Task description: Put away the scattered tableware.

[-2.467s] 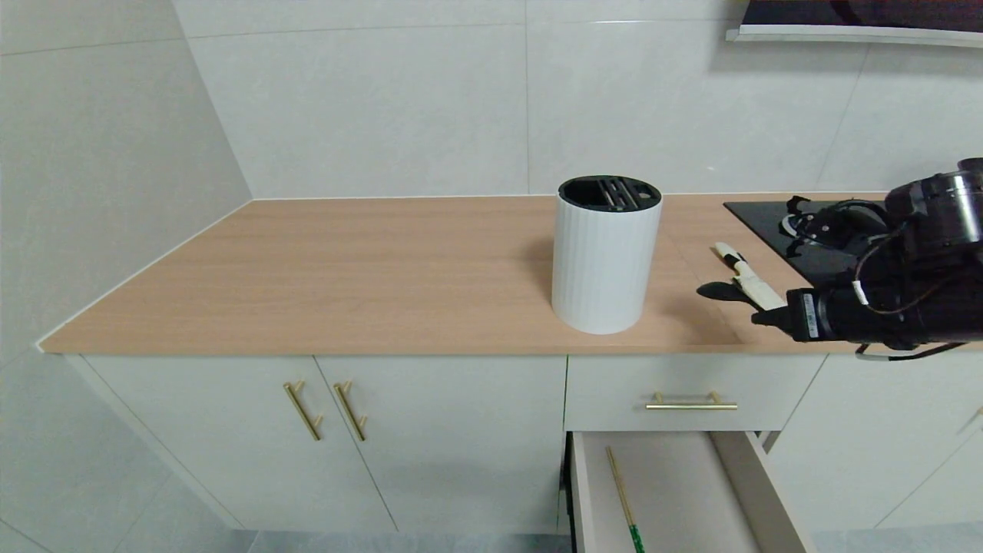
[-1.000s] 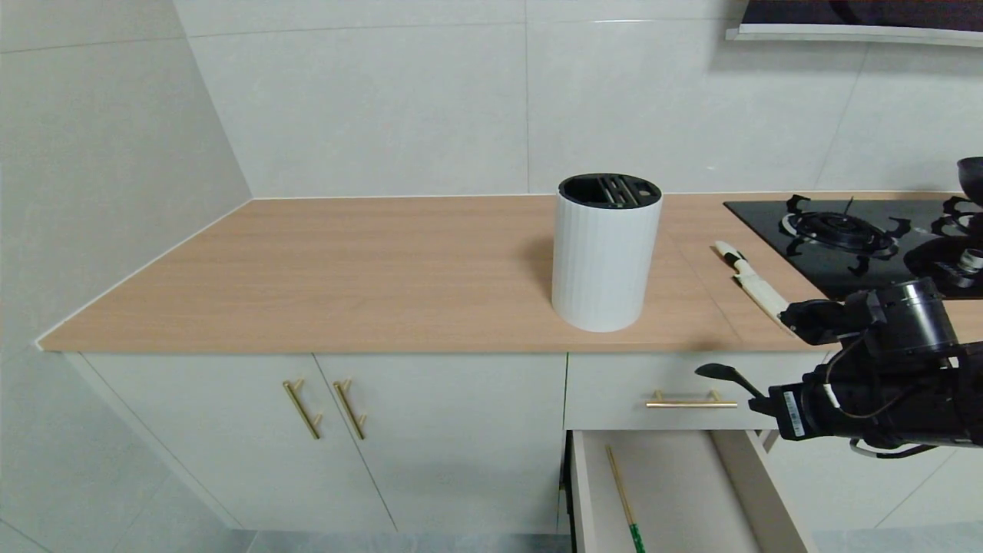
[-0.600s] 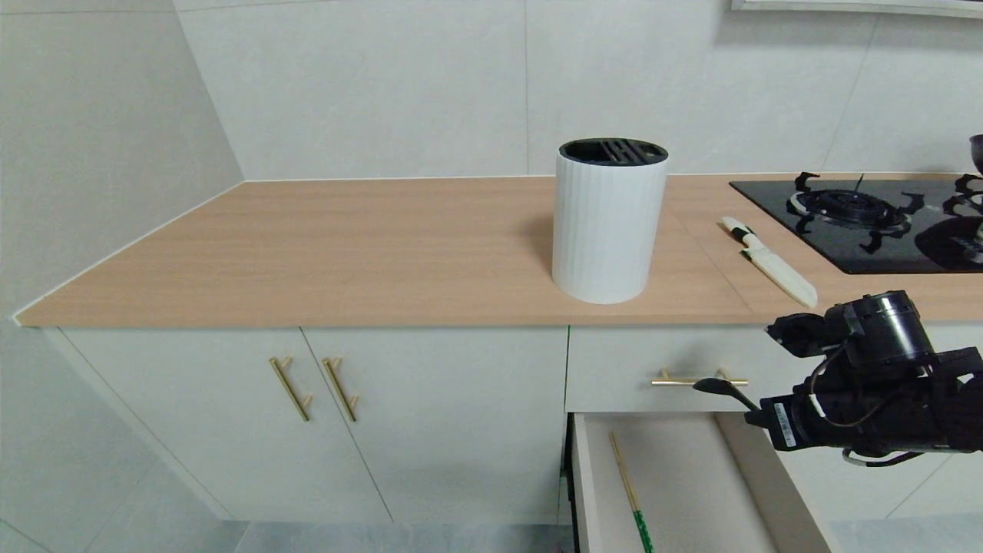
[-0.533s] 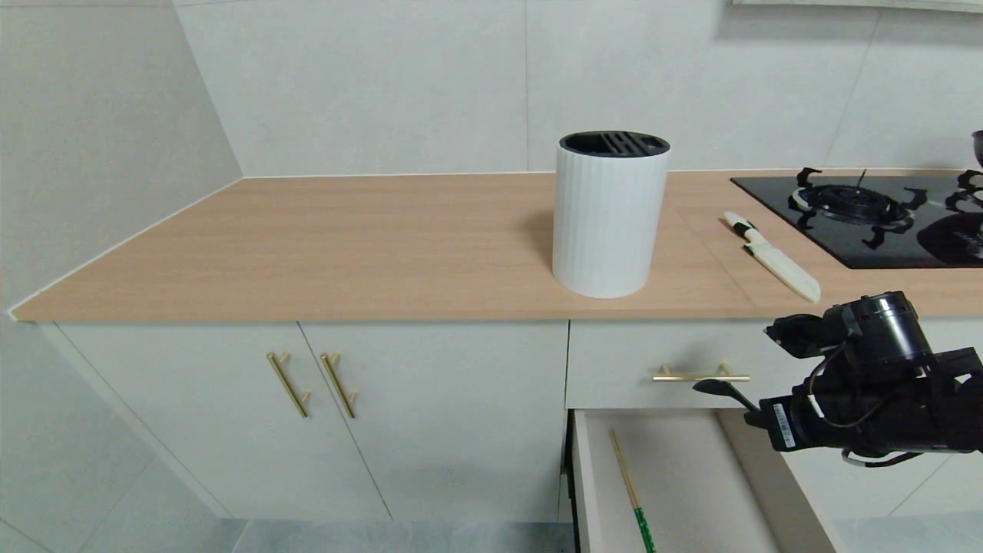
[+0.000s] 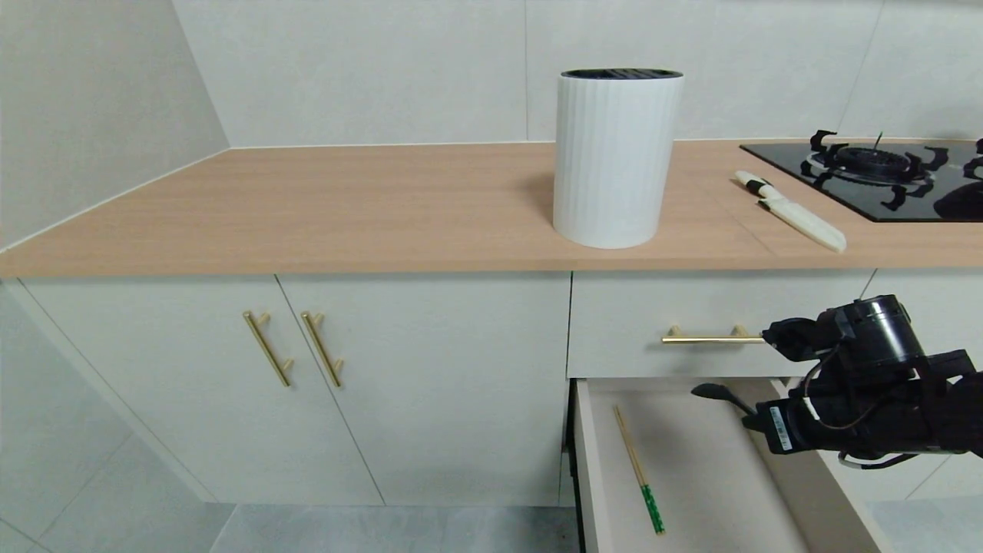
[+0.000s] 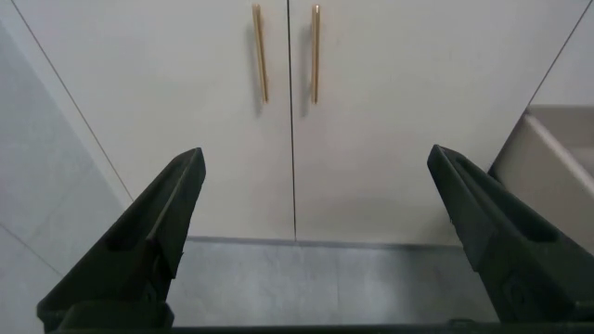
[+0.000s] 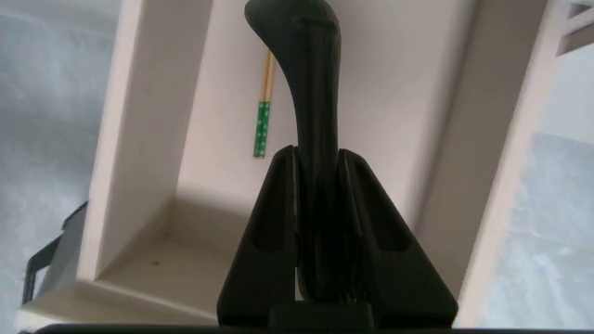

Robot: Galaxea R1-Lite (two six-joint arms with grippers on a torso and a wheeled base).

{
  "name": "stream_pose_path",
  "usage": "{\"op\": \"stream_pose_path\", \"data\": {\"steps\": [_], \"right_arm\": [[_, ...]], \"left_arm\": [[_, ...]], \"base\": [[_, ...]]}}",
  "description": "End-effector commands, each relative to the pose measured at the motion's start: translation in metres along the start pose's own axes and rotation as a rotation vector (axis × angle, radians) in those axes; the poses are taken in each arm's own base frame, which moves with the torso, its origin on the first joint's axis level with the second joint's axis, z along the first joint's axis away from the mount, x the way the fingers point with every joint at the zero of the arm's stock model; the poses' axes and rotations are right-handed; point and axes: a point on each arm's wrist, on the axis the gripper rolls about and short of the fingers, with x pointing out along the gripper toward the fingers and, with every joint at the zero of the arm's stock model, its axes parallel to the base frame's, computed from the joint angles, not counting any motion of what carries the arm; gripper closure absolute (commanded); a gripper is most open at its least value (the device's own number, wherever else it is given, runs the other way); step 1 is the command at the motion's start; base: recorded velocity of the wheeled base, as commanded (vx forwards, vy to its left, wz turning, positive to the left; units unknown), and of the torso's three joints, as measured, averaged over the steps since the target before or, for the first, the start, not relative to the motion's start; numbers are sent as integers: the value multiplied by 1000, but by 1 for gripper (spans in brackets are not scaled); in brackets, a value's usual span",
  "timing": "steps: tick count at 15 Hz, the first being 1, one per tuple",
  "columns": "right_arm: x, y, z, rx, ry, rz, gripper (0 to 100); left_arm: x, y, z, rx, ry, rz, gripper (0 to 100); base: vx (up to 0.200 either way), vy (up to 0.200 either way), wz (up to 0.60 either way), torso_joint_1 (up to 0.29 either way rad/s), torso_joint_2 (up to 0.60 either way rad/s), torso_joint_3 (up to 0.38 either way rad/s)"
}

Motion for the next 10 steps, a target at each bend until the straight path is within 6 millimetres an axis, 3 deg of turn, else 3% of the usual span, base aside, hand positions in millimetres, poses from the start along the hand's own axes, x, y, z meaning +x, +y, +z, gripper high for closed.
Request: {"op": "stream_pose_path", "data": {"steps": [1, 7, 10], "right_arm": [[1, 0, 0, 0, 4, 0, 100], [3, 0, -1, 0, 9, 0, 100], [3, 0, -1, 0, 9, 0, 100]], "left_arm": [[0, 0, 0, 0, -2, 0, 0], [0, 0, 0, 0, -2, 1, 0], [0, 0, 0, 0, 0, 0, 0]], "base": [[0, 0, 0, -159, 466, 300], [0, 0, 0, -126, 438, 305], [0, 0, 0, -28, 124, 69]]}}
